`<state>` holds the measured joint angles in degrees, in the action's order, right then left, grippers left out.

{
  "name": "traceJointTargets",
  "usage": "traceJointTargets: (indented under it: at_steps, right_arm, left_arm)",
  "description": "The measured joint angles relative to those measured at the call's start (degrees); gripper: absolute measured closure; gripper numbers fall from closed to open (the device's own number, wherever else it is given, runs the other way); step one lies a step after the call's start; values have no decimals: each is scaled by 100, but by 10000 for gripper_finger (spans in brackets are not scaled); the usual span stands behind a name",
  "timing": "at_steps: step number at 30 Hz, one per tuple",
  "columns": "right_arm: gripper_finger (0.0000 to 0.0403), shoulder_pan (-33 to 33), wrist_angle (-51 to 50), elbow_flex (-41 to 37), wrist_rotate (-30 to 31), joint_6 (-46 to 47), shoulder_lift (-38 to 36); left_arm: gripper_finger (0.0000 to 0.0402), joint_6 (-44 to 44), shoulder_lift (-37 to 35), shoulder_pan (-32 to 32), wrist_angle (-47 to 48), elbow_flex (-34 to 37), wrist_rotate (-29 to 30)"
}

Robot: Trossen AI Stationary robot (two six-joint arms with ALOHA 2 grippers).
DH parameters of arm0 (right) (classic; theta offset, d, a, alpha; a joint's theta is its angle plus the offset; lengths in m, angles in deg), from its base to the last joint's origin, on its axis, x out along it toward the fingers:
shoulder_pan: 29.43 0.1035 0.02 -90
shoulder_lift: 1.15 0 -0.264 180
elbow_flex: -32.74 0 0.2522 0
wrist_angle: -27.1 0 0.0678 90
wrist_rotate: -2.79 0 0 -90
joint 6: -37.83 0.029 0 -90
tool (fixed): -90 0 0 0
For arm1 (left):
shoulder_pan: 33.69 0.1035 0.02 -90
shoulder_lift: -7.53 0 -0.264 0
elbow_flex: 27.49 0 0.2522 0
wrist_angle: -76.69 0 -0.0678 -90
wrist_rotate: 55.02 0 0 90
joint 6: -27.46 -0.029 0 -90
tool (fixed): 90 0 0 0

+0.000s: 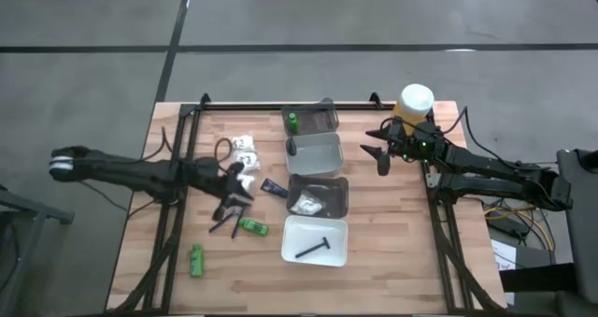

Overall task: Pick & Place Travel size toiletries
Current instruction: Put the right green shampoo into the top black bin

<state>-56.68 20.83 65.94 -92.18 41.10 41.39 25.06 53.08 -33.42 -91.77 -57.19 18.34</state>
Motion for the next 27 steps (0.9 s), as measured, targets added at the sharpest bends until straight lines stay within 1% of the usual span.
traceJointTargets:
  at_steps: [4, 6, 10, 14, 21, 24, 27]
  right_arm:
    - [175, -2, -81, 0, 0, -26, -2]
    - [178, 0, -134, 0, 1, -24, -1]
    - [182, 0, -133, 0, 2, -24, -2]
    - [183, -2, -131, 0, 2, -24, -2]
    - [167, 0, -129, 0, 2, -26, -2]
    - [158, -1, -129, 0, 3, -25, -2]
    - [150, 0, -129, 0, 4, -26, -2]
  left_arm:
    - [310, 291, 192, -467, 970, -305, 4]
    - [310, 302, 305, -606, 1192, -402, 1]
    - [310, 317, 544, -673, 1267, -428, 73]
    - [309, 430, 822, -673, 1394, -428, 362]
    - [307, 444, 1265, -676, 1476, -428, 292]
    - [294, 443, 1376, -682, 1480, -428, 186]
    - [269, 509, 1469, -682, 1482, -428, 14]
